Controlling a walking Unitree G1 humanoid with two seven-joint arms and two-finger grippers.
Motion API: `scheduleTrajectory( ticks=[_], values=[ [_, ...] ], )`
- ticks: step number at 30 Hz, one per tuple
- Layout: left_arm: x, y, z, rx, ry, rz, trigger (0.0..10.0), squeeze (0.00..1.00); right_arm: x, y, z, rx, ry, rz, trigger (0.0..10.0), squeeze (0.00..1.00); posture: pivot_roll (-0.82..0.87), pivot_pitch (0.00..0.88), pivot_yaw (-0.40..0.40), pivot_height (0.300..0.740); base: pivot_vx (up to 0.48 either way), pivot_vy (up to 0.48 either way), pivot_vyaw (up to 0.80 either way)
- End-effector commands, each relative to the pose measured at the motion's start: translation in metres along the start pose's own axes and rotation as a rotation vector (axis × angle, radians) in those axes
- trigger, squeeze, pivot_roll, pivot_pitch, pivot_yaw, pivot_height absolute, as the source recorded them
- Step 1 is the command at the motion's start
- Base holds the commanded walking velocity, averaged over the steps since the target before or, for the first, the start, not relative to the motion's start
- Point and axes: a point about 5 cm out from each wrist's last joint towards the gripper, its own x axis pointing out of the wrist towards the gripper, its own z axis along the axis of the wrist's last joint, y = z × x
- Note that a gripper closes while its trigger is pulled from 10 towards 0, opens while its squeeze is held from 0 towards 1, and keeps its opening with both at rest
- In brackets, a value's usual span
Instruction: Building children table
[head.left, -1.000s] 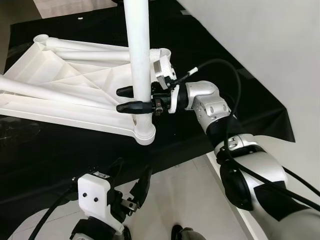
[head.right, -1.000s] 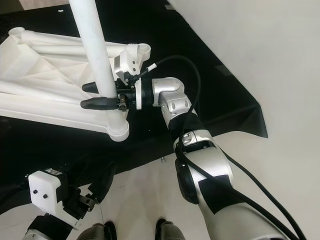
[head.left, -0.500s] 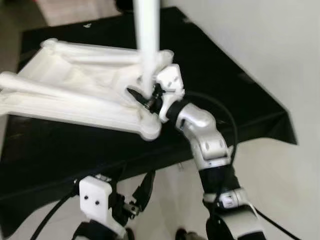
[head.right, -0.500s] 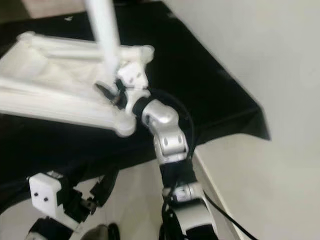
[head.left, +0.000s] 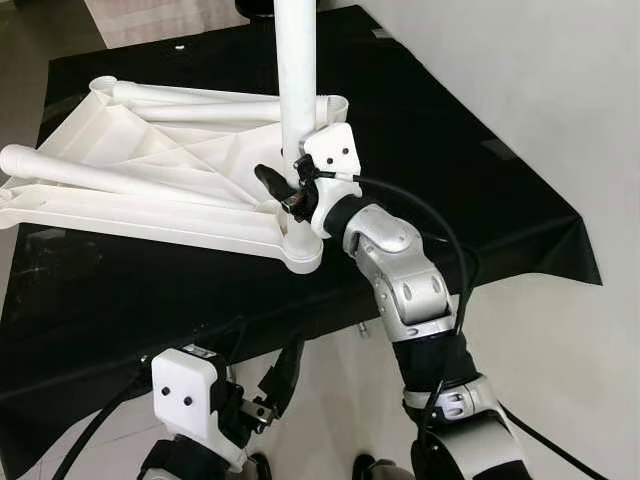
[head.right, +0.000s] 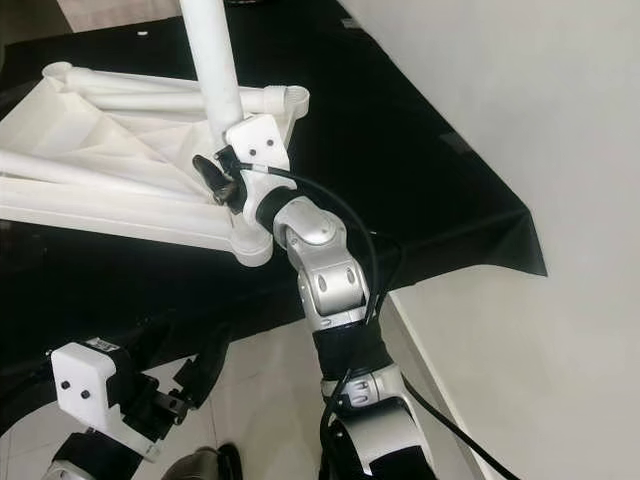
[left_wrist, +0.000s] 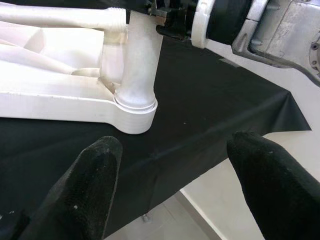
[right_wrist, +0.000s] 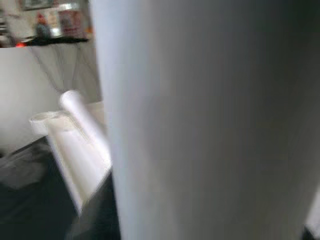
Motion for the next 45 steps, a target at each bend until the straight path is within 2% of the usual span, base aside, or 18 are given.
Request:
scheduleTrajectory(
  ticks=[1, 4, 6, 7, 8, 9, 10, 13, 19, 22, 25, 28, 30, 34, 42, 43, 44, 45],
  values=[
    [-0.001, 0.001, -0.004, 0.003, 0.028, 0.009, 10.0, 0.00, 0.003, 0.015, -0.010, 0.088, -0.009, 0.138, 10.0, 1.00, 0.11, 0.255, -0.029, 0.740, 0.000, 0.000, 0.00],
    [-0.001, 0.001, -0.004, 0.003, 0.026, 0.009, 10.0, 0.00, 0.005, 0.010, -0.007, 0.063, -0.026, 0.196, 10.0, 1.00, 0.11, 0.254, -0.028, 0.740, 0.000, 0.000, 0.00],
    [0.000, 0.001, -0.004, 0.003, 0.025, 0.008, 10.0, 0.00, 0.006, 0.006, -0.004, 0.036, -0.039, 0.264, 10.0, 1.00, 0.12, 0.253, -0.027, 0.740, 0.000, 0.000, 0.00],
    [0.000, 0.001, -0.004, 0.003, 0.025, 0.008, 10.0, 0.00, 0.006, 0.003, -0.002, 0.004, -0.048, 0.335, 10.0, 1.00, 0.12, 0.253, -0.027, 0.740, 0.000, 0.000, 0.00],
    [0.000, 0.001, -0.004, 0.003, 0.024, 0.007, 10.0, 0.00, 0.004, 0.002, 0.000, -0.045, -0.050, 0.425, 10.0, 0.91, 0.13, 0.252, -0.025, 0.740, 0.000, 0.000, 0.00],
    [0.000, 0.001, -0.004, 0.003, 0.024, 0.007, 10.0, 0.00, 0.004, 0.002, 0.000, -0.045, -0.050, 0.425, 10.0, 0.91, 0.13, 0.252, -0.025, 0.740, 0.000, 0.000, 0.00],
    [0.000, 0.001, -0.004, 0.003, 0.024, 0.007, 10.0, 0.00, 0.004, 0.000, 0.003, -0.095, -0.052, 0.493, 10.0, 0.00, 0.13, 0.253, -0.025, 0.740, 0.000, 0.000, 0.00],
    [0.001, 0.001, -0.003, 0.004, 0.022, 0.007, 10.0, 0.00, 0.006, -0.010, 0.004, -0.147, -0.018, 0.597, 10.0, 0.00, 0.13, 0.251, -0.026, 0.740, 0.000, 0.000, 0.00],
    [0.000, 0.000, -0.003, 0.008, 0.020, 0.007, 10.0, 0.00, 0.008, -0.018, 0.005, -0.128, 0.012, 0.719, 10.0, 0.00, 0.14, 0.252, -0.027, 0.740, 0.000, 0.000, 0.00],
    [-0.001, -0.002, 0.001, 0.044, 0.013, 0.000, 10.0, 0.00, 0.009, -0.020, 0.003, -0.114, 0.035, 0.771, 10.0, 0.00, 0.15, 0.249, -0.028, 0.740, 0.000, 0.000, 0.00],
    [-0.001, -0.002, 0.001, 0.044, 0.013, 0.000, 10.0, 0.00, 0.009, -0.020, 0.003, -0.114, 0.035, 0.771, 10.0, 0.00, 0.15, 0.249, -0.028, 0.740, 0.000, 0.000, 0.00],
    [-0.005, -0.002, 0.006, 0.079, 0.001, 0.018, 10.0, 0.00, 0.013, -0.025, -0.003, -0.133, 0.077, 0.742, 10.0, 0.00, 0.16, 0.246, -0.030, 0.740, 0.000, 0.000, 0.00],
    [-0.012, -0.002, 0.013, 0.110, -0.003, 0.055, 10.0, 0.00, 0.017, -0.036, -0.010, -0.158, 0.135, 0.620, 10.0, 0.00, 0.16, 0.244, -0.032, 0.740, 0.000, 0.000, 0.00],
    [-0.017, -0.002, 0.017, 0.129, -0.006, 0.090, 10.0, 0.00, 0.018, -0.044, -0.012, -0.162, 0.154, 0.535, 10.0, 0.00, 0.15, 0.241, -0.032, 0.740, 0.000, 0.000, 0.00],
    [-0.026, 0.000, 0.022, 0.151, 0.003, 0.144, 10.0, 0.00, 0.014, -0.055, -0.011, -0.140, 0.144, 0.504, 10.0, 0.00, 0.15, 0.231, -0.023, 0.740, 0.000, 0.000, 0.00],
    [-0.028, 0.000, 0.022, 0.151, 0.006, 0.150, 10.0, 0.00, 0.012, -0.056, -0.011, -0.131, 0.140, 0.518, 3.5, 0.00, 0.15, 0.230, -0.019, 0.740, 0.000, 0.000, 0.00],
    [-0.029, -0.001, 0.021, 0.149, 0.010, 0.153, 10.0, 0.00, 0.010, -0.058, -0.011, -0.126, 0.137, 0.523, 0.0, 0.00, 0.15, 0.229, -0.018, 0.740, 0.000, 0.000, 0.00],
    [-0.029, -0.001, 0.021, 0.149, 0.010, 0.153, 10.0, 0.00, 0.010, -0.058, -0.011, -0.126, 0.137, 0.523, 0.0, 0.00, 0.15, 0.229, -0.018, 0.740, 0.000, 0.000, 0.00]
  ],
)
